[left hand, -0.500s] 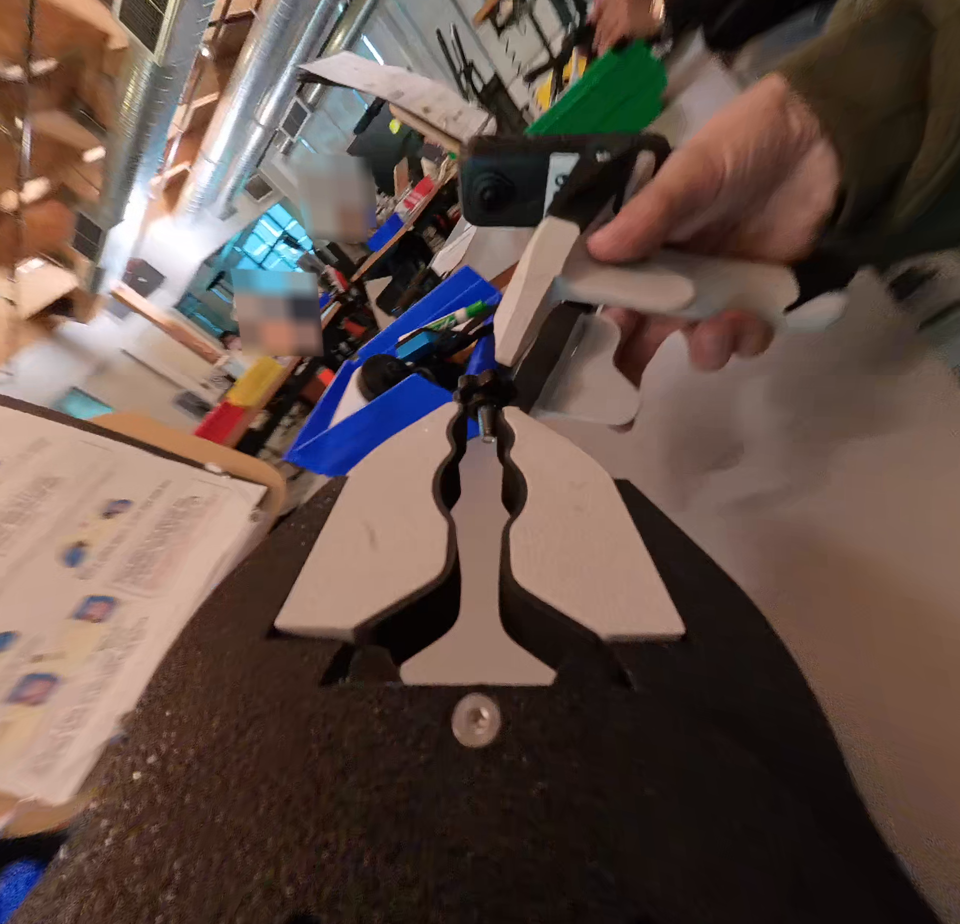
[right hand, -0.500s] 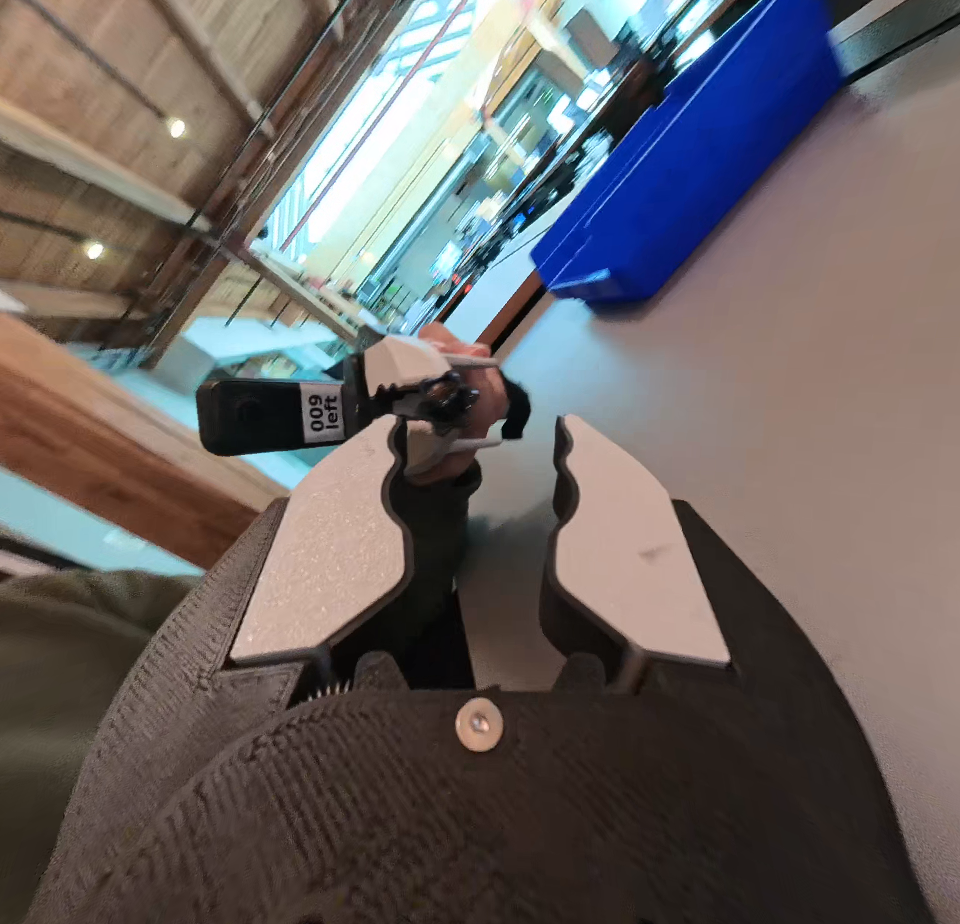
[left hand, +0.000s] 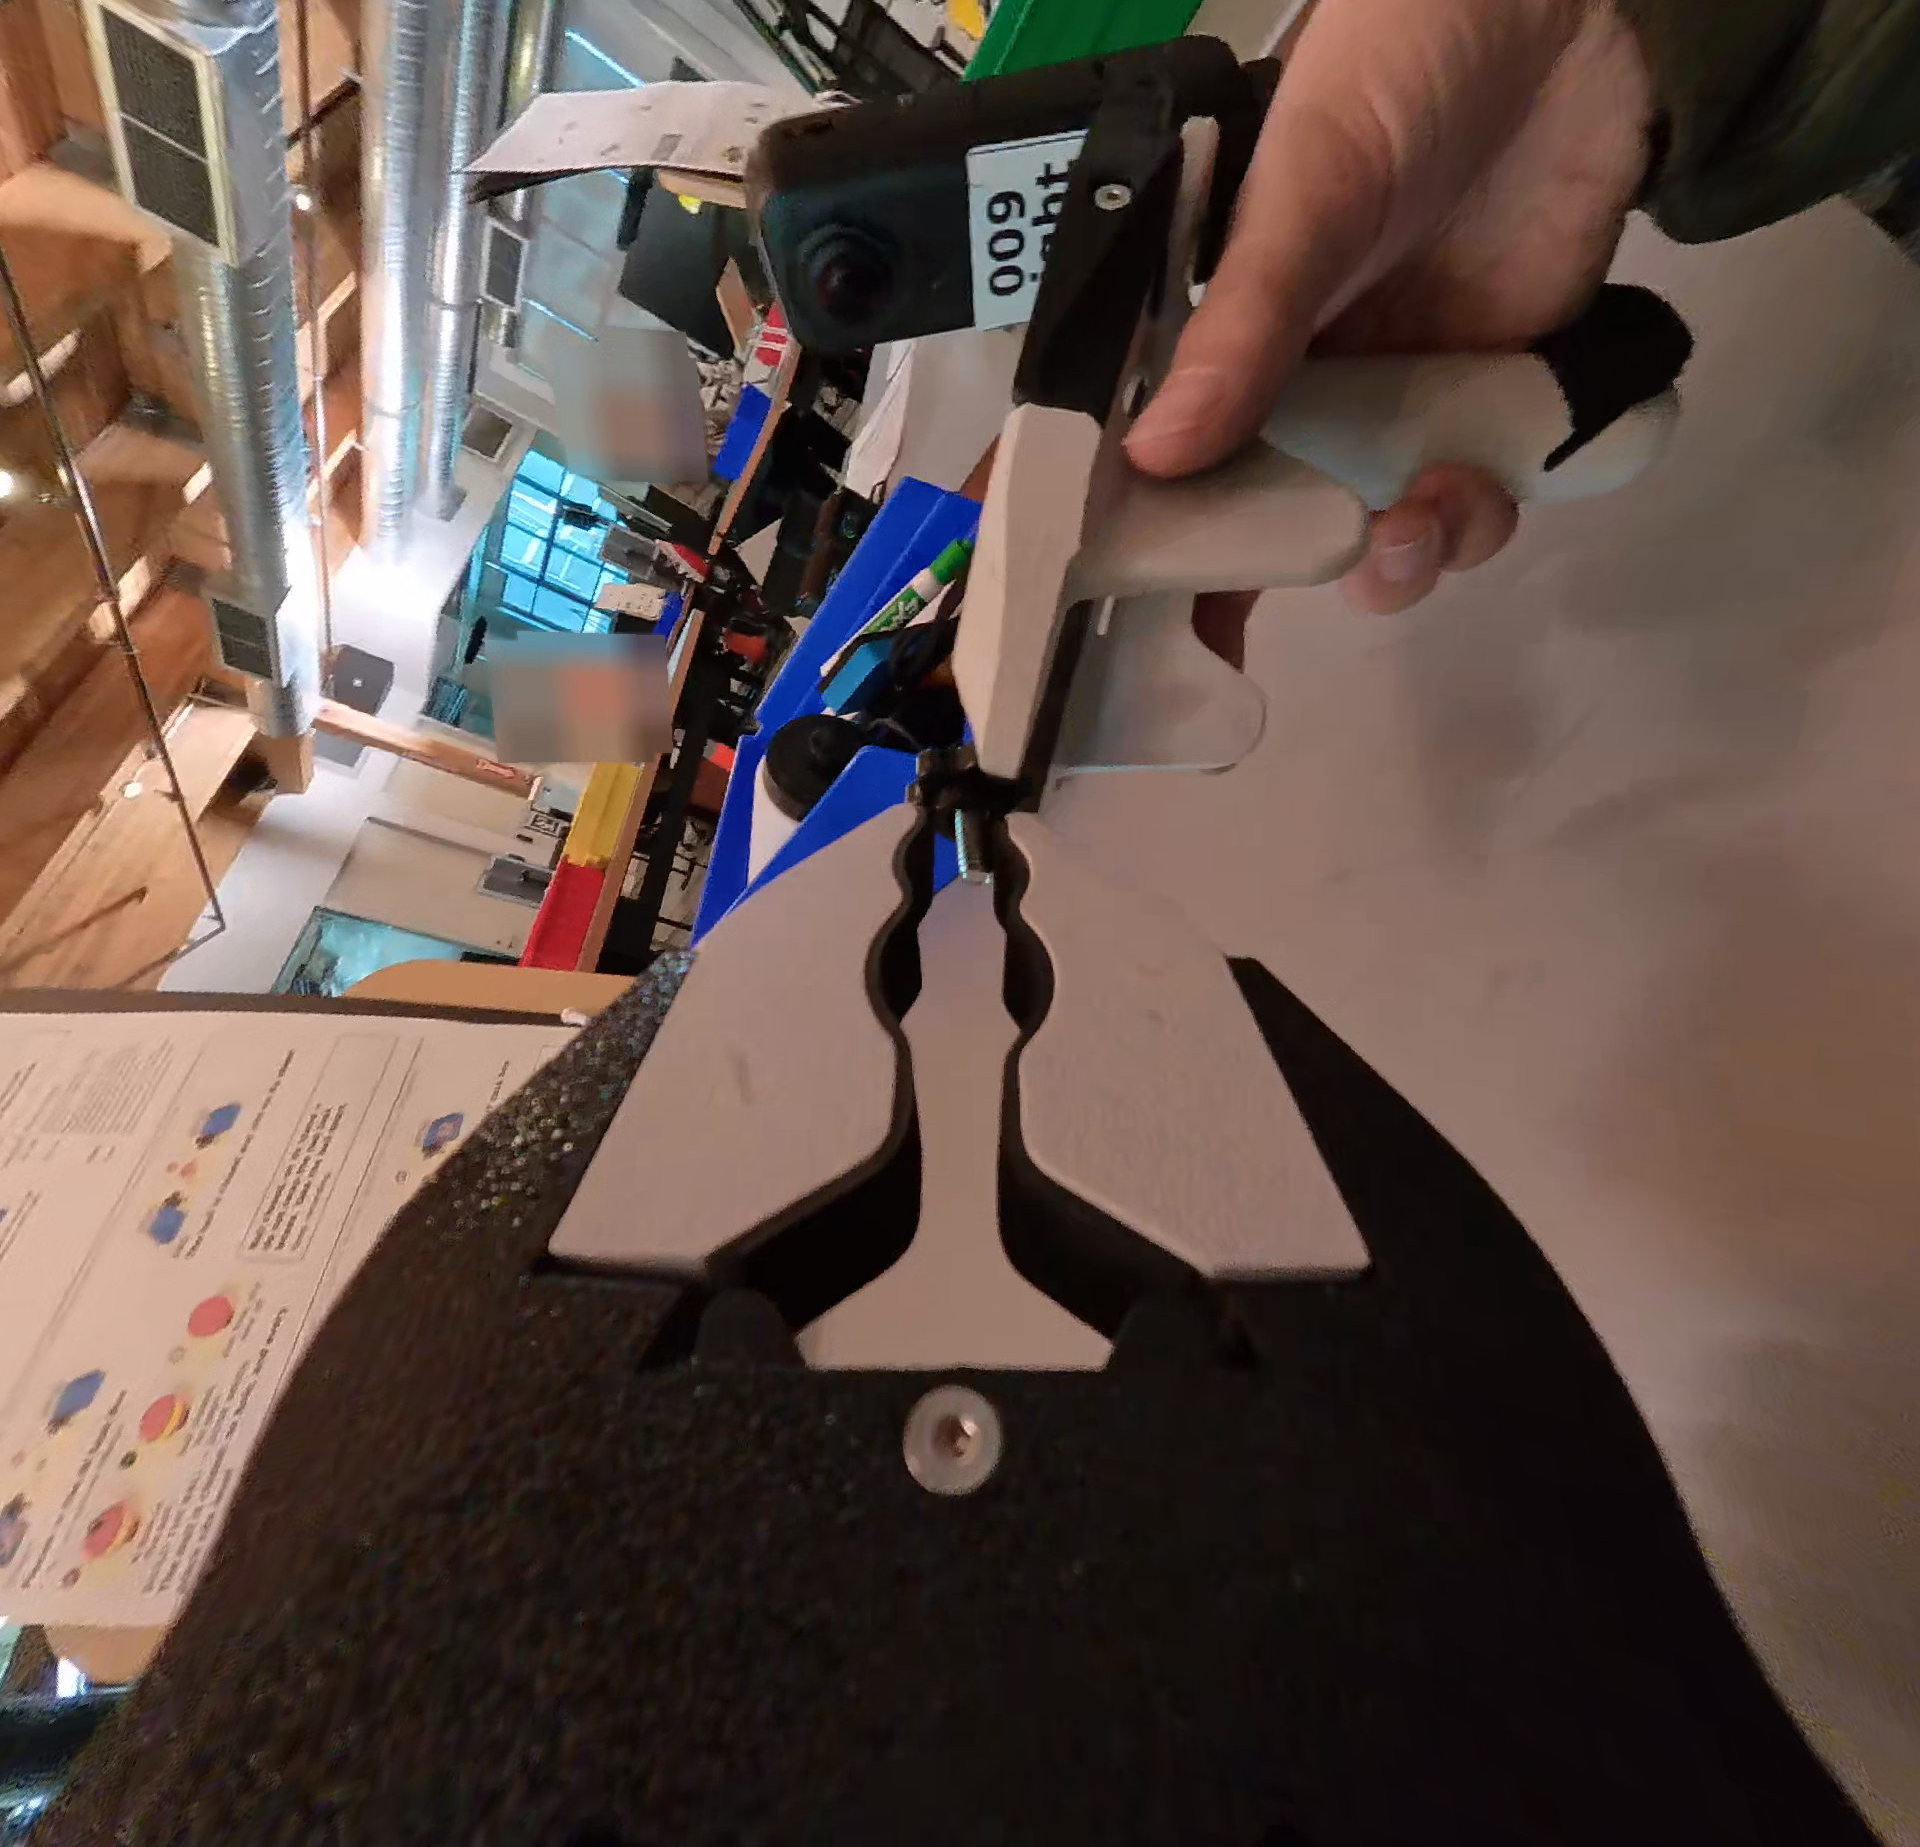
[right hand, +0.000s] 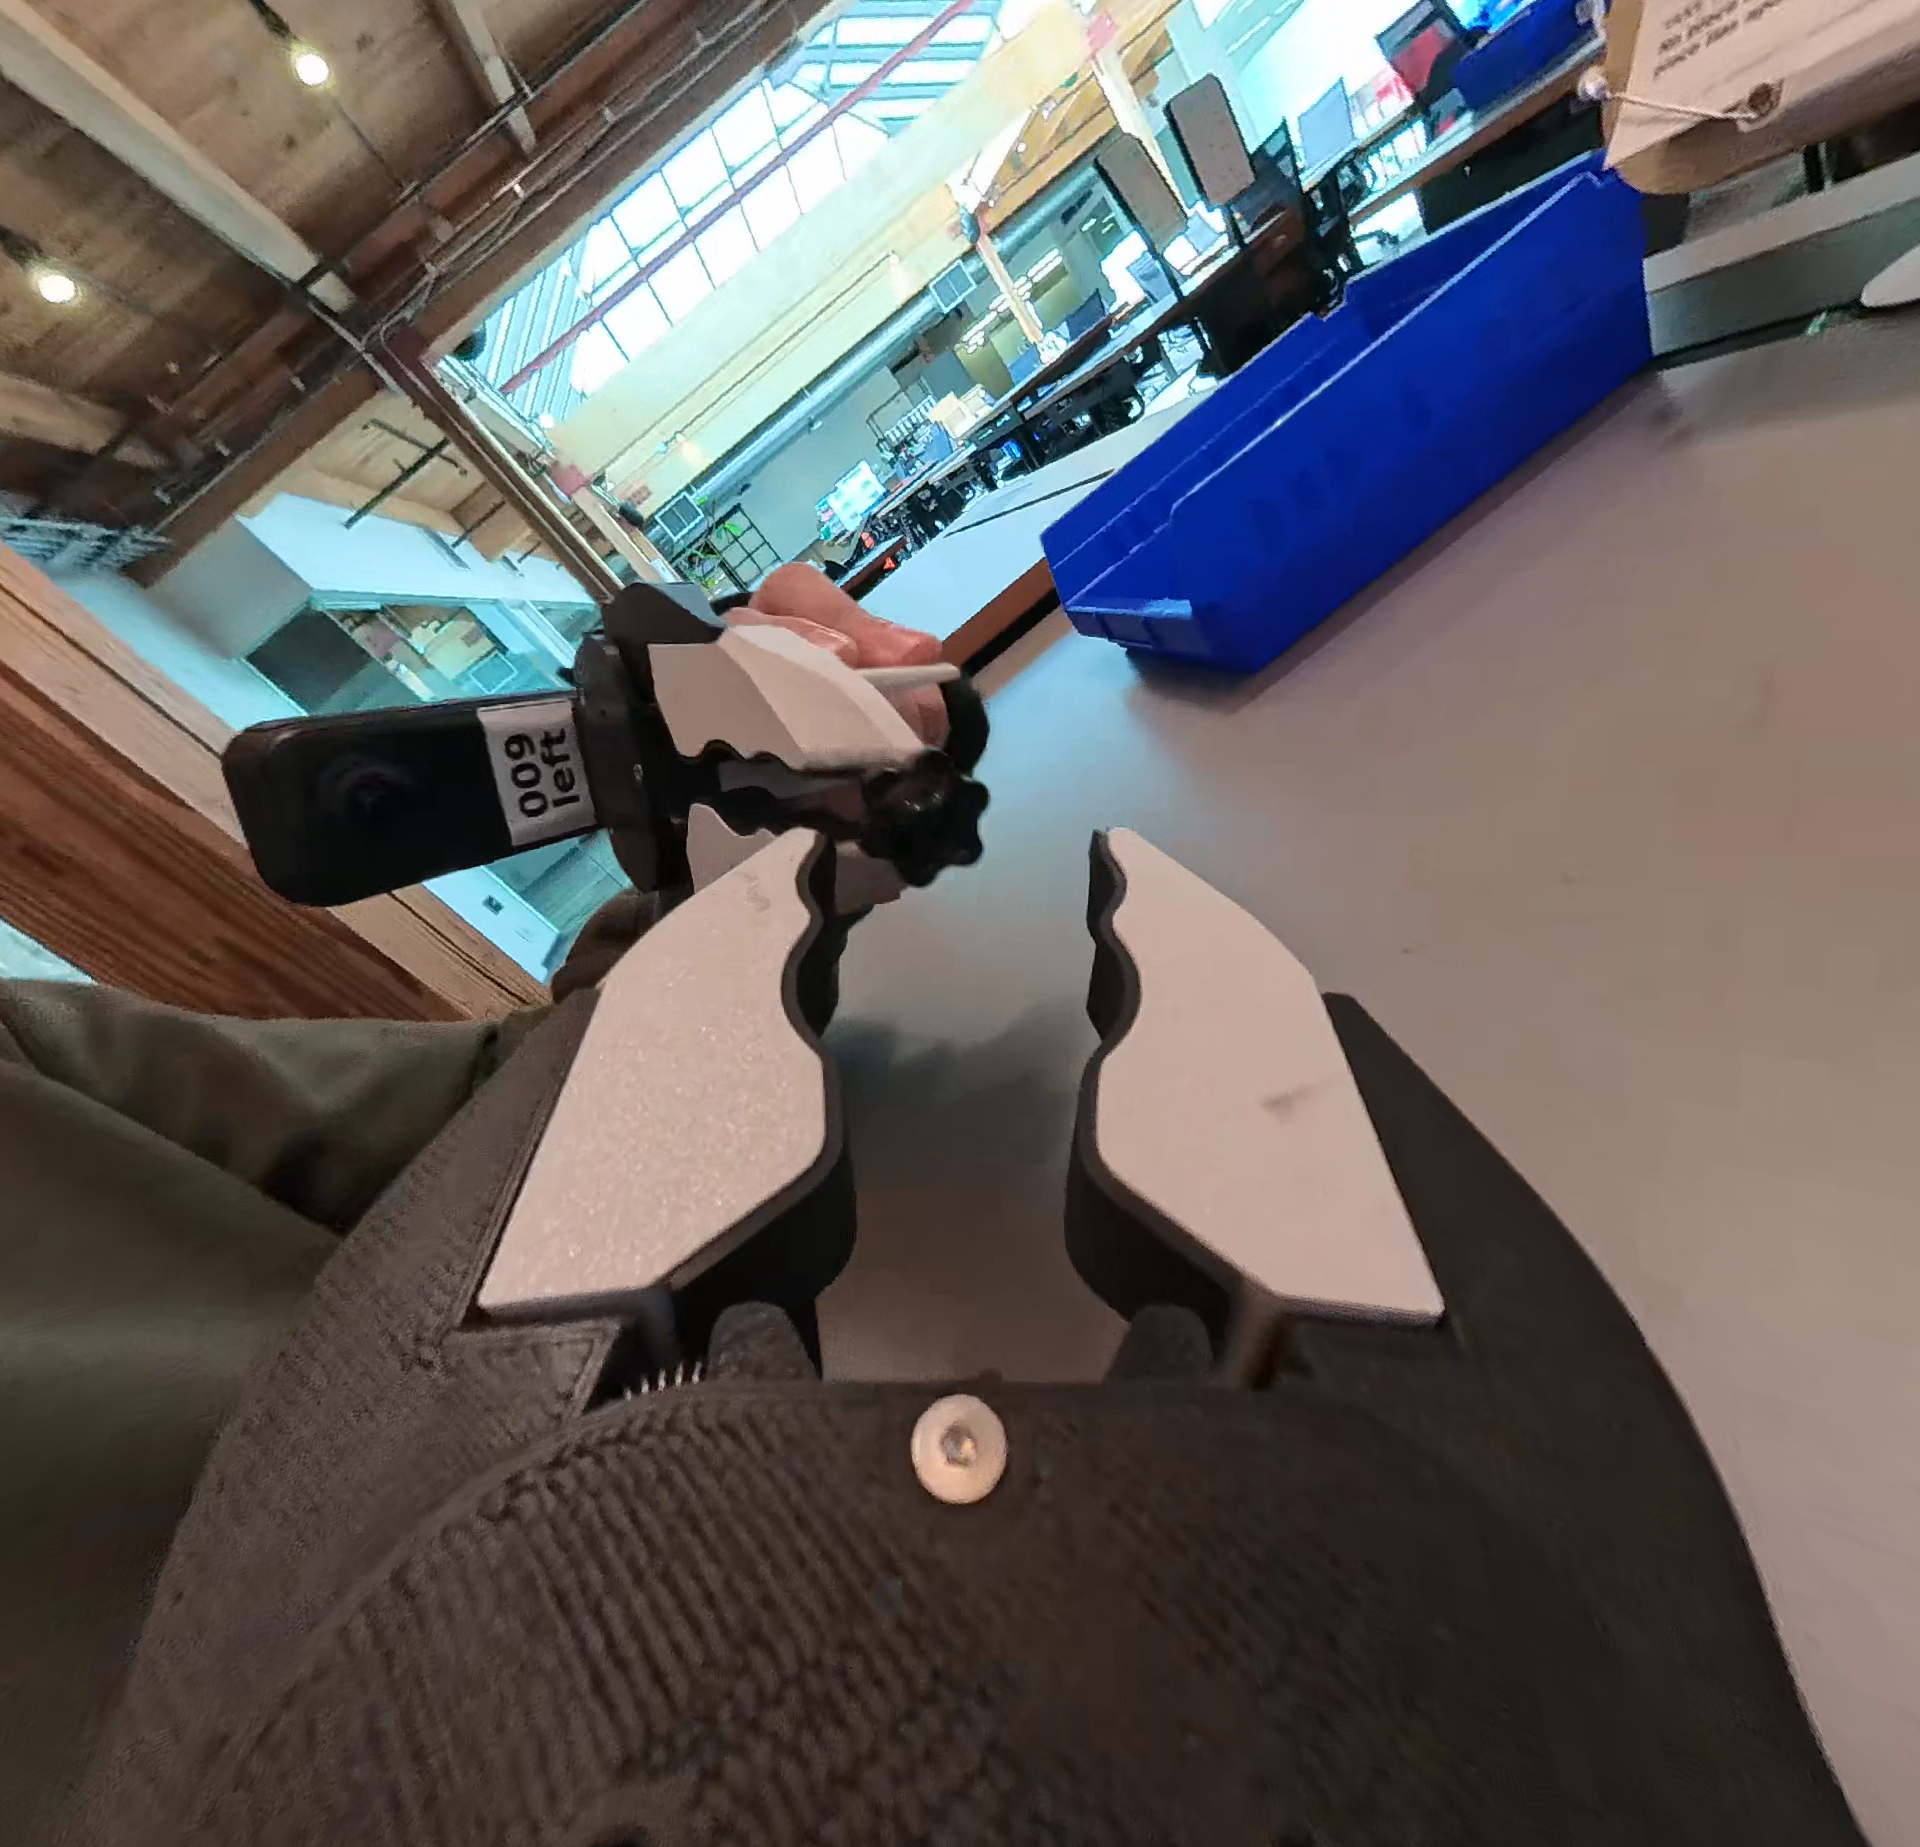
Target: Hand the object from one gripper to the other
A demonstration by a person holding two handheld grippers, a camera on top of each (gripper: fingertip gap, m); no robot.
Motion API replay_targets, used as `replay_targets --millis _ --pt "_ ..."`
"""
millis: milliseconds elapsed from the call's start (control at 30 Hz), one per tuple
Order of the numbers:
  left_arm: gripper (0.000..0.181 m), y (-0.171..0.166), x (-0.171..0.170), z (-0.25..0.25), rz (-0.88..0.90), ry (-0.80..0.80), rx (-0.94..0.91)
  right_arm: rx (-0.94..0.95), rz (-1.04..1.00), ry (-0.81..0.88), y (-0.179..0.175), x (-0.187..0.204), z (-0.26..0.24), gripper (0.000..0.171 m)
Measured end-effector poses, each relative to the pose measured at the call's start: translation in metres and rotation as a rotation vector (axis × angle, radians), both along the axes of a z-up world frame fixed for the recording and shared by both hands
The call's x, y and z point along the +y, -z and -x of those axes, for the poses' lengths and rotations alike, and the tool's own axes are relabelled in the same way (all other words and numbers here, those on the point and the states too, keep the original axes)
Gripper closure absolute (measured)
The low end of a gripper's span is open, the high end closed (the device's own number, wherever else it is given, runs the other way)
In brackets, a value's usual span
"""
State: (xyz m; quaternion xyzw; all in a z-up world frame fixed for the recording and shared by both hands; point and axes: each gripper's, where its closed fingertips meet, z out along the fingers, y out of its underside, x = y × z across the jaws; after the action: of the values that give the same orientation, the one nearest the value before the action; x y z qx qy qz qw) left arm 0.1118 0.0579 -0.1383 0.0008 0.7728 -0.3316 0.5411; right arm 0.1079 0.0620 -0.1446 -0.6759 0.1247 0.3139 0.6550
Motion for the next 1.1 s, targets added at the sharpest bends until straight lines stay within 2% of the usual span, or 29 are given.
replay_targets --millis 67,133,300,567,667,733,900,1000,1100 --pt "0.171 0.005 -0.001 0.0 -0.023 0.009 0.004 -0.026 -0.016 -0.003 -0.001 0.001 0.001 0.131" --pt "0.171 0.008 -0.002 0.001 -0.015 0.021 0.008 -0.056 -0.035 -0.012 -0.002 0.002 0.004 0.146" --pt "0.171 0.009 0.0 0.002 0.046 0.047 0.01 -0.113 -0.031 -0.019 0.0 0.004 0.005 0.147" --pt "0.17 -0.005 0.009 0.005 0.194 0.025 0.014 -0.353 -0.091 0.065 -0.015 0.012 0.008 0.148" --pt "0.154 -0.013 0.017 0.009 0.34 0.045 0.096 -0.561 -0.107 0.118 -0.023 0.015 0.007 0.148" --pt "0.146 -0.02 0.024 0.012 0.497 0.063 0.201 -0.775 -0.123 0.193 -0.031 0.017 0.002 0.148" --pt "0.123 -0.027 0.044 0.011 0.869 0.055 0.564 -1.302 -0.112 0.247 -0.034 0.032 -0.001 0.148" --pt "0.118 -0.022 0.055 0.008 0.949 -0.02 0.677 -1.475 -0.009 0.261 -0.022 0.042 -0.009 0.148" --pt "0.119 -0.015 0.067 0.002 0.949 -0.149 0.687 -1.589 0.077 0.312 -0.013 0.046 -0.016 0.148"
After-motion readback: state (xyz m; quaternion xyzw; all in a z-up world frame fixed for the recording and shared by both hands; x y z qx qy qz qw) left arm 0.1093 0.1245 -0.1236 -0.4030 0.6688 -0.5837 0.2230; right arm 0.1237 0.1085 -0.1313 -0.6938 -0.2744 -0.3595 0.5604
